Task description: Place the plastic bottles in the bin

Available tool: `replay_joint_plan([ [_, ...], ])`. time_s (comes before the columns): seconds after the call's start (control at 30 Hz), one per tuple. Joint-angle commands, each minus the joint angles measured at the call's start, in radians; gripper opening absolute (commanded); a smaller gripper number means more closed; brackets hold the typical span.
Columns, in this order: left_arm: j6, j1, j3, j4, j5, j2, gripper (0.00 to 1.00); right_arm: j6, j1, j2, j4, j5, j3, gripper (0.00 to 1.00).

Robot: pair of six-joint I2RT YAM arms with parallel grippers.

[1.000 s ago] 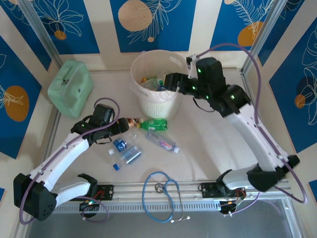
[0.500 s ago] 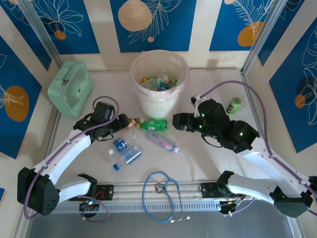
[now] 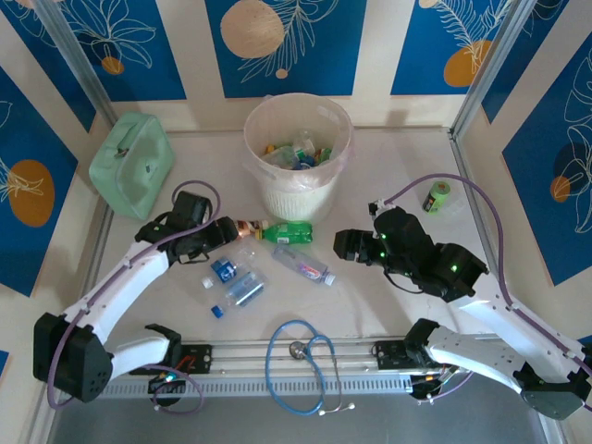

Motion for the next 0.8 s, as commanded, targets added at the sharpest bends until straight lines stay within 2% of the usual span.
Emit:
replay_joint_plan([
  [0.0, 0.048, -0.026, -0.029, -0.066, 0.056, -0.05, 0.82, 0.025, -0.006, -0.005, 0.01, 0.003, -0.014, 0.76],
  [0.17, 0.084, -0.157, -0.02, -0.134, 0.03, -0.062, 0.83, 0.038, -0.023, -0.006, 0.001, 0.001, -0.027, 0.77],
  [0.27, 0.101, -0.238, -0.026, -0.13, 0.035, -0.052, 0.86, 0.043, -0.038, -0.008, 0.0, -0.005, -0.035, 0.8],
  [0.53, 0.165, -0.368, -0.025, -0.149, 0.035, 0.047, 0.9, 0.062, -0.138, -0.004, -0.004, -0.08, -0.067, 0.82],
  [0.77, 0.21, -0.452, -0.011, -0.16, -0.045, 0.163, 0.93, 0.064, -0.161, -0.008, 0.012, -0.115, -0.089, 0.83],
])
